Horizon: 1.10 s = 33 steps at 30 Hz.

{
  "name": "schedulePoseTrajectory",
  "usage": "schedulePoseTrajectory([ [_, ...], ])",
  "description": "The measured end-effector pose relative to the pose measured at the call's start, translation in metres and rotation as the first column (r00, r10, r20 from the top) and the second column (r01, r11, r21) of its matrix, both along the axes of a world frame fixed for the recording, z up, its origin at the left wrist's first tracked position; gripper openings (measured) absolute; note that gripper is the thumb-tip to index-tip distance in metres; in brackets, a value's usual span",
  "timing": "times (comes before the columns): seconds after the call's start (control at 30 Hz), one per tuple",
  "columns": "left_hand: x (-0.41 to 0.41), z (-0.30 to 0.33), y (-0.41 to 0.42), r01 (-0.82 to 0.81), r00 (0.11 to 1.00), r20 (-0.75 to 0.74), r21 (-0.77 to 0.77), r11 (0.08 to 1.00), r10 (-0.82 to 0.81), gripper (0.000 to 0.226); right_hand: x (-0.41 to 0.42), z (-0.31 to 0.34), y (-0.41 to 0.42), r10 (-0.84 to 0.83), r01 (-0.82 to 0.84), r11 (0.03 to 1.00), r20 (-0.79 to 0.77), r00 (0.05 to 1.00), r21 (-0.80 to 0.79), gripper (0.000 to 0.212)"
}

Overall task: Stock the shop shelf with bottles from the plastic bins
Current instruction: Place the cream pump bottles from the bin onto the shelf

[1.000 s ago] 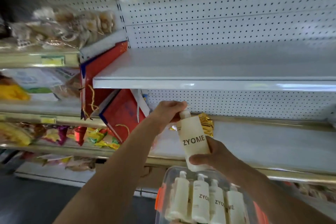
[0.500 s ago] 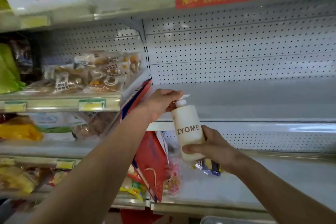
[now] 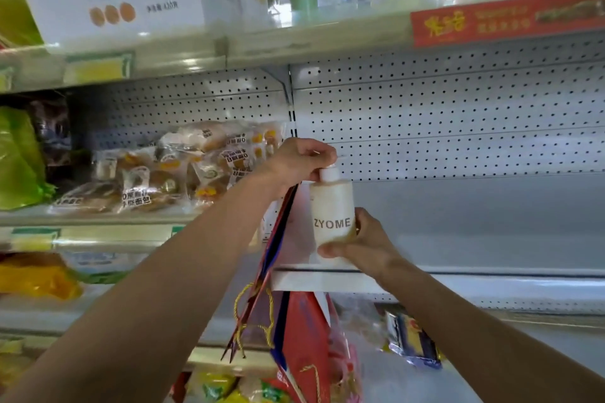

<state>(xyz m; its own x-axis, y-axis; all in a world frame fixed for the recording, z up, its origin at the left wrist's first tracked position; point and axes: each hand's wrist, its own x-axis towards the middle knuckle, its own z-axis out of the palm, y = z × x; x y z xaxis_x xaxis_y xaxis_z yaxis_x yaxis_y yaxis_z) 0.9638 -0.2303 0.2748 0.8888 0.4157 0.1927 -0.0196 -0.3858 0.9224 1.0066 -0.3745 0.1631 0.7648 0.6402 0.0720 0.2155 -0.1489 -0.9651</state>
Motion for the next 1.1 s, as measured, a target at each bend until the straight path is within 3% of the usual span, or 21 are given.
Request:
schedulePoseTrajectory([
  [0.37,0.027,-0.005,0.036,0.044,0.997,-0.063,0.068,0.997,-0.040,0.013,0.038,-0.017,0.051,-0.133,0.136,0.990,0.099,0.986,-0.033,0.067],
  [0.67,0.052,0.004,0.063,0.075,0.969,-0.243,0.135,0.988,-0.040,0.066,0.064,-0.016,0.086,-0.184,0.199,0.975,0.143,0.972,-0.101,0.067],
  [0.93,0.080,0.012,0.080,0.060,0.962,-0.272,0.107,0.992,-0.028,0.050,0.084,-0.013,0.110,-0.217,0.238,0.961,0.151,0.964,-0.139,0.066],
  [1.1,0.091,0.009,0.091,0.071,0.961,-0.276,0.140,0.988,-0.030,0.052,0.090,-0.013,0.118,-0.225,0.246,0.962,0.166,0.960,-0.120,0.050],
])
